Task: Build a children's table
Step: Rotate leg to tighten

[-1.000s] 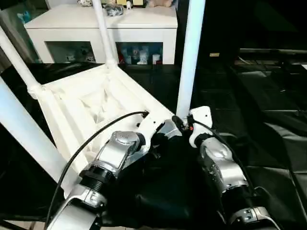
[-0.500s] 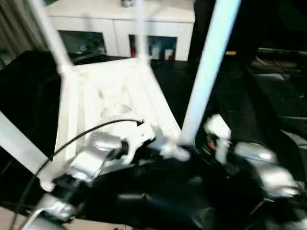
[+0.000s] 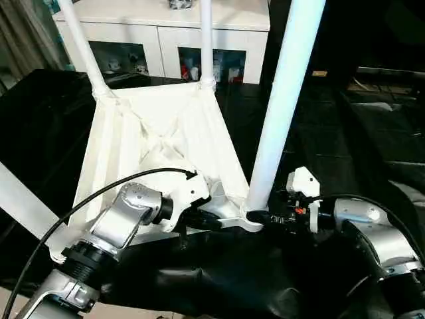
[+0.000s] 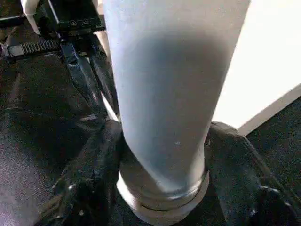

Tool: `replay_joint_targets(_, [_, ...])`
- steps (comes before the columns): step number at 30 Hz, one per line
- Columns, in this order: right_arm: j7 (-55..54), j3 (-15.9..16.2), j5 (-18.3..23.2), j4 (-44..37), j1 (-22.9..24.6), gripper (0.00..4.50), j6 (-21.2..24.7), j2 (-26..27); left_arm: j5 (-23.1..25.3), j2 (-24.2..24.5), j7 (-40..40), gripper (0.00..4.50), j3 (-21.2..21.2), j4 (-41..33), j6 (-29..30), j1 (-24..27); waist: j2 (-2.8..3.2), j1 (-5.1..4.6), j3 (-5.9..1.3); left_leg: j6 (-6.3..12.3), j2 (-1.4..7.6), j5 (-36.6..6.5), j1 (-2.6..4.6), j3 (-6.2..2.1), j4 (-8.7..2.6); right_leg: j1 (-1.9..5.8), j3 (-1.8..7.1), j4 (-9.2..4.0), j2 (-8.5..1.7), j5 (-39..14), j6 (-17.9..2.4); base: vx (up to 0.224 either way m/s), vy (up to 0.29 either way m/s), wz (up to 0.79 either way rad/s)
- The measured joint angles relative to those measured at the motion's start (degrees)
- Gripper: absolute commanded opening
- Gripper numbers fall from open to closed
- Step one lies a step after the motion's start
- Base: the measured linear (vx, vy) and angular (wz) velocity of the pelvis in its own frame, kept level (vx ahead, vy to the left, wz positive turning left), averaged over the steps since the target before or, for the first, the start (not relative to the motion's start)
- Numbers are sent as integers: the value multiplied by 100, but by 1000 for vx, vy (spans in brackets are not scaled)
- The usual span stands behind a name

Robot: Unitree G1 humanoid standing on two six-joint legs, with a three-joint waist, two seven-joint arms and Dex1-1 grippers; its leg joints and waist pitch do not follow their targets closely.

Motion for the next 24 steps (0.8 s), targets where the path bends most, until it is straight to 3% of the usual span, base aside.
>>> replay_joint_targets(13, [0, 3, 13, -38, 36, 204, -5, 10, 1, 30, 2, 0, -2, -22, 20, 11, -1, -15, -1, 0, 0, 0, 2, -1, 2, 5, -1, 0, 0, 0, 0, 0, 0, 0])
replay_joint_targets(18, [-618, -197, -21, 78, 139, 203, -55, 402, 45, -126, 304, 0, 79, 123, 12, -15, -4, -60, -3, 1, 1, 2, 14, -3, 14, 26, 0, 6, 1, 7, -9, 0, 0, 0])
replay_joint_targets(24, [-2060, -524, -226, 477, 84, 201, -135, 1103, 216, -760, 1314, 0, 220, 713, -22, -271, -8, -115, -4, 2, -1, 2, 43, -5, 37, 31, 3, -4, 0, -2, 6, 0, 0, 0])
